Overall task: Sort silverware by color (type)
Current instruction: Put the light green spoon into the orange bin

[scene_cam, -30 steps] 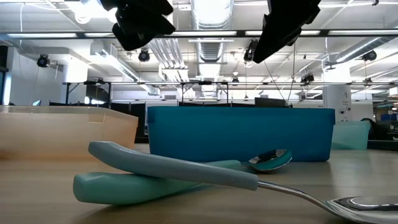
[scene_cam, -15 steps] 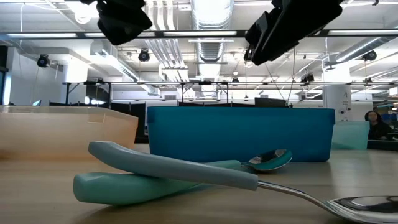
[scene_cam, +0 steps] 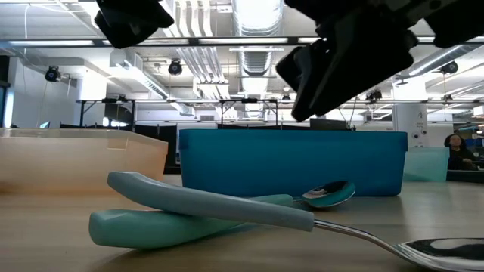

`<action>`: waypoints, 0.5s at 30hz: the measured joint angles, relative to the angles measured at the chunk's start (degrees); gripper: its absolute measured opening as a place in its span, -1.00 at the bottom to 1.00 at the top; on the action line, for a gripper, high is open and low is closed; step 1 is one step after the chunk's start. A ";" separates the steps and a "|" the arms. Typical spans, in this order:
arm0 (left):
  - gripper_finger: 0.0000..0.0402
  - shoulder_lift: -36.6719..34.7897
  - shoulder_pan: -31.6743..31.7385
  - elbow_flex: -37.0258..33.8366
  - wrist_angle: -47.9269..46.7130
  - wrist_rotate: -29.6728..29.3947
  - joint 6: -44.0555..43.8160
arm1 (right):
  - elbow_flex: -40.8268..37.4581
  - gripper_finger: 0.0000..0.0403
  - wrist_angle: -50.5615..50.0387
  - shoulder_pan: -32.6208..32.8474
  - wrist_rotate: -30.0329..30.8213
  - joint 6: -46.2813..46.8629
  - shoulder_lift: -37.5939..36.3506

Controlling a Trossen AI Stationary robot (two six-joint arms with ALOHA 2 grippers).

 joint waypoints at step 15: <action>-0.43 -0.16 -4.03 0.01 0.19 -1.71 -10.62 | 8.88 -0.49 -4.19 -0.39 -4.50 -2.43 11.87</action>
